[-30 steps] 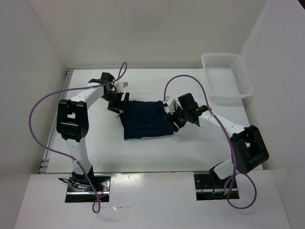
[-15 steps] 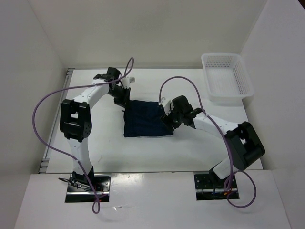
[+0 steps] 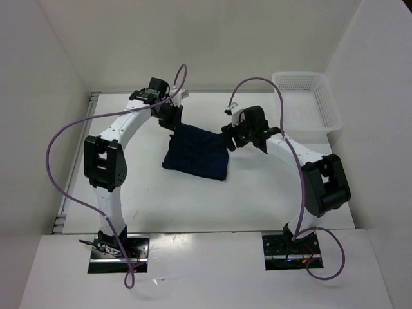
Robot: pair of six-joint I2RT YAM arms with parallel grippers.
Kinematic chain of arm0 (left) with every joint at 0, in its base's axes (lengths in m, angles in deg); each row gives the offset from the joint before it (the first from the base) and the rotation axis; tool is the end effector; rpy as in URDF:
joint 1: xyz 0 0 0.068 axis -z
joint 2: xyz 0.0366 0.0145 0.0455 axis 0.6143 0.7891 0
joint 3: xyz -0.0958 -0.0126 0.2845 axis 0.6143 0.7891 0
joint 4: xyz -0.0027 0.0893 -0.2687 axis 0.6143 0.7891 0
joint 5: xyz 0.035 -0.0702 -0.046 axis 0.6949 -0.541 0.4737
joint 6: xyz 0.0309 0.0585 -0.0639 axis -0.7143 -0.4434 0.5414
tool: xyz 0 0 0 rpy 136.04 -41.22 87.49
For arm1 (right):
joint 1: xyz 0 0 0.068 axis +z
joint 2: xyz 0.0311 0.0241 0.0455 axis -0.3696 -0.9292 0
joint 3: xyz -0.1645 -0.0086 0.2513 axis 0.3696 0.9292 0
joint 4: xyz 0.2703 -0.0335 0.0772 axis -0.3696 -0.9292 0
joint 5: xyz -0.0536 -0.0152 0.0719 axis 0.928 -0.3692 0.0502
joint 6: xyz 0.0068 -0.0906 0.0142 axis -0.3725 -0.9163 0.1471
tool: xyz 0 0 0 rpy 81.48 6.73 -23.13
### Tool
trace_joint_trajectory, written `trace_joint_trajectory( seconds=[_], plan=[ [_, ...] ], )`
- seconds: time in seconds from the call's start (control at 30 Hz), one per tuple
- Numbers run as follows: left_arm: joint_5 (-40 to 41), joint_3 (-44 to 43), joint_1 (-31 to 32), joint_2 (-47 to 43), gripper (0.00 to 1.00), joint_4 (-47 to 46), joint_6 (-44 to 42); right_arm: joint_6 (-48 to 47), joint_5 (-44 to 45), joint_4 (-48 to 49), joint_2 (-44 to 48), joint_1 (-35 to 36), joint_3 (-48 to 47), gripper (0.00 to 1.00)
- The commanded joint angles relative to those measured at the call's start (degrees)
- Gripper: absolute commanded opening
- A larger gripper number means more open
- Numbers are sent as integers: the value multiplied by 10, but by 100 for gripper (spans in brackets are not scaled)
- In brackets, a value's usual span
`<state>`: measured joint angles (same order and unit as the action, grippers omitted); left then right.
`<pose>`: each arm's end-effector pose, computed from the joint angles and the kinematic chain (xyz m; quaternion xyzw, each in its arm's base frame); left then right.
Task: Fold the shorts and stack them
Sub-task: Fold the shorts
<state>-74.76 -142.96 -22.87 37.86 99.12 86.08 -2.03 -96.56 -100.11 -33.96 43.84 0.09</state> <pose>0.4745 -0.1604 0.2706 0.1786 0.9216 -0.2246 0.2613 0.3748 0.1757 0.2205 -0.3149 0.8482 0.1557 0.3964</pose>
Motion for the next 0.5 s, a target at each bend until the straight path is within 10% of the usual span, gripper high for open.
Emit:
trace_joint_trajectory(
  seconds=[0.0,0.47],
  plan=[
    [39,4,-21,50,23,-43,-2,26,9,47,-32,-10,-35,70],
    [78,-20,-33,104,45,-79,-2,103,108,145,-145,-15,-125,53]
  ],
)
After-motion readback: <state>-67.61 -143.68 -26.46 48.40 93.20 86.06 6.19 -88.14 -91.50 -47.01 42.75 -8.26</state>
